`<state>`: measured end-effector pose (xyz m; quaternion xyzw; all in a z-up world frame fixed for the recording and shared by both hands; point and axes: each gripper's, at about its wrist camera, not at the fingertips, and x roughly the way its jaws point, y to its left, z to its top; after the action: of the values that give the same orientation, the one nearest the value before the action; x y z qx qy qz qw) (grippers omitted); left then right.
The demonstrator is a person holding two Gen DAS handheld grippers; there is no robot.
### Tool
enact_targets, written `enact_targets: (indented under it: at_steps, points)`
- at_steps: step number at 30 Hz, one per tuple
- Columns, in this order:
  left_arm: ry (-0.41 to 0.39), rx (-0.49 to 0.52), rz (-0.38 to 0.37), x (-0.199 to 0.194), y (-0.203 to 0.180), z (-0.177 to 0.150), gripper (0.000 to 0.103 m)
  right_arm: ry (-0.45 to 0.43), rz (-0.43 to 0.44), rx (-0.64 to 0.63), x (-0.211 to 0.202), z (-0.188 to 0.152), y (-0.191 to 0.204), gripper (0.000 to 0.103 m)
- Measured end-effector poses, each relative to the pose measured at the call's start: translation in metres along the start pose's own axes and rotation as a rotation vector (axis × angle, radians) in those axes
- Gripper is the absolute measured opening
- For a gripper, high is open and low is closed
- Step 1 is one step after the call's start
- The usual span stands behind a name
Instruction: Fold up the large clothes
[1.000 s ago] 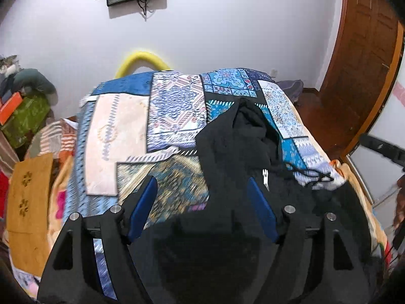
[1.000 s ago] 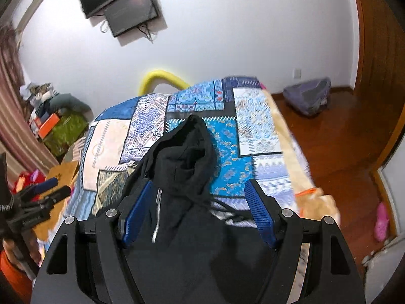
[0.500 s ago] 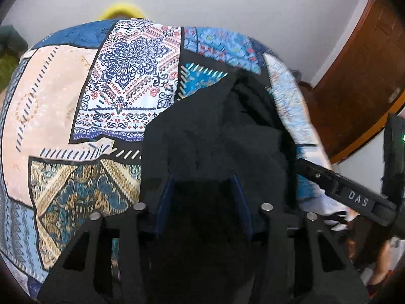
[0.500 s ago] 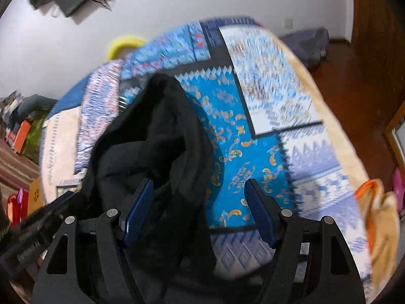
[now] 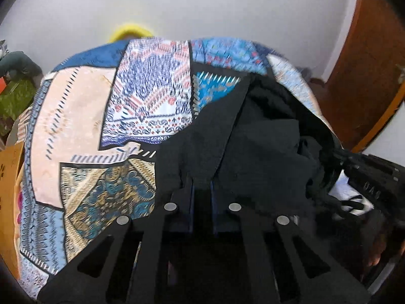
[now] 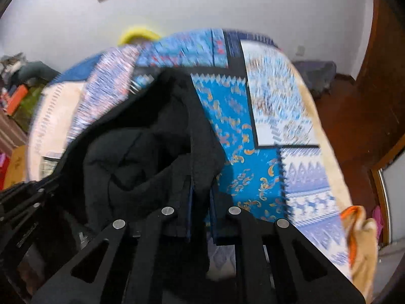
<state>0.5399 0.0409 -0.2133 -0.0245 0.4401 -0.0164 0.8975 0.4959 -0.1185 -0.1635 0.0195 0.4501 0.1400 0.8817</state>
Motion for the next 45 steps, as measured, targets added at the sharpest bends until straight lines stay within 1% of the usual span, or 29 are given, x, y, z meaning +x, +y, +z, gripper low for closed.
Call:
enact_targets:
  at_steps: [3,5,6,9,10,13,15,17,18,19,22,24,25,26,27,29,31,33,35,36,37,38,39,40,42,44,45]
  points:
    - [-0.032,0.024,-0.058,-0.049,-0.003,-0.014,0.009,-0.061,0.043,-0.034,-0.048,-0.003,0.004,0.010]
    - [-0.052,0.061,-0.073,-0.077,-0.011,-0.026,0.009,-0.093,0.088,-0.038,-0.080,-0.009,0.006,0.010]
    - [-0.061,0.089,-0.078,-0.096,-0.017,-0.038,0.009,-0.109,0.107,-0.052,-0.099,-0.016,0.008,0.010]
    - [-0.069,0.119,-0.101,-0.129,-0.025,-0.066,0.009,-0.134,0.151,-0.093,-0.140,-0.042,0.015,0.010]
    - [-0.067,0.120,-0.112,-0.140,-0.024,-0.079,0.009,-0.134,0.160,-0.104,-0.147,-0.051,0.017,0.010]
    - [-0.040,0.121,-0.122,-0.155,-0.019,-0.115,0.009,-0.122,0.178,-0.144,-0.170,-0.090,0.024,0.010]
    - [-0.001,0.113,-0.118,-0.156,-0.015,-0.145,0.009,-0.096,0.174,-0.174,-0.175,-0.119,0.028,0.010]
    - [0.048,0.076,-0.126,-0.151,-0.010,-0.169,0.009,-0.061,0.170,-0.193,-0.173,-0.142,0.029,0.012]
    - [0.087,0.055,-0.118,-0.147,-0.006,-0.184,0.009,-0.038,0.165,-0.198,-0.171,-0.156,0.029,0.012]
    - [0.112,0.050,-0.103,-0.145,-0.004,-0.193,0.009,-0.010,0.159,-0.192,-0.169,-0.169,0.028,0.014]
    - [0.177,0.068,-0.037,-0.142,0.001,-0.224,0.010,0.088,0.133,-0.149,-0.162,-0.192,0.019,0.018]
    - [0.184,0.081,-0.009,-0.149,0.004,-0.237,0.011,0.138,0.161,-0.094,-0.163,-0.203,0.007,0.021]
    - [0.182,0.086,0.002,-0.154,0.005,-0.240,0.011,0.148,0.170,-0.074,-0.164,-0.206,0.003,0.024]
    - [0.177,0.087,0.014,-0.159,0.006,-0.243,0.011,0.158,0.168,-0.052,-0.167,-0.209,-0.003,0.029]
    - [0.169,0.087,0.023,-0.164,0.008,-0.243,0.013,0.159,0.162,-0.043,-0.168,-0.209,-0.007,0.032]
    - [0.136,0.085,0.042,-0.178,0.011,-0.241,0.021,0.145,0.141,-0.046,-0.179,-0.211,-0.015,0.034]
    - [0.085,0.072,0.057,-0.193,0.013,-0.233,0.044,0.122,0.119,-0.055,-0.190,-0.210,-0.019,0.034]
    - [0.025,0.062,0.054,-0.210,0.011,-0.225,0.051,0.101,0.078,-0.075,-0.202,-0.208,-0.021,0.035]
    - [-0.025,0.063,0.045,-0.226,0.008,-0.215,0.052,0.063,0.041,-0.101,-0.212,-0.205,-0.022,0.035]
    - [-0.041,0.064,0.036,-0.233,0.005,-0.211,0.056,0.031,0.027,-0.112,-0.219,-0.203,-0.021,0.036]
    - [-0.057,0.064,0.025,-0.239,0.002,-0.207,0.063,-0.002,0.016,-0.122,-0.227,-0.199,-0.019,0.039]
    - [-0.068,0.062,0.017,-0.241,-0.001,-0.204,0.068,-0.025,0.013,-0.128,-0.232,-0.196,-0.018,0.045]
    - [-0.084,0.056,0.005,-0.245,-0.005,-0.201,0.076,-0.055,0.019,-0.130,-0.238,-0.191,-0.015,0.049]
    - [-0.096,0.050,-0.002,-0.247,-0.010,-0.200,0.084,-0.086,0.038,-0.127,-0.245,-0.188,-0.012,0.058]
    - [-0.097,0.050,-0.003,-0.242,-0.017,-0.199,0.091,-0.139,0.082,-0.116,-0.254,-0.178,-0.003,0.066]
    - [-0.068,0.069,-0.005,-0.228,-0.025,-0.203,0.091,-0.146,0.118,-0.120,-0.250,-0.171,0.008,0.070]
    - [-0.045,0.080,-0.009,-0.221,-0.028,-0.207,0.091,-0.135,0.139,-0.122,-0.243,-0.170,0.014,0.070]
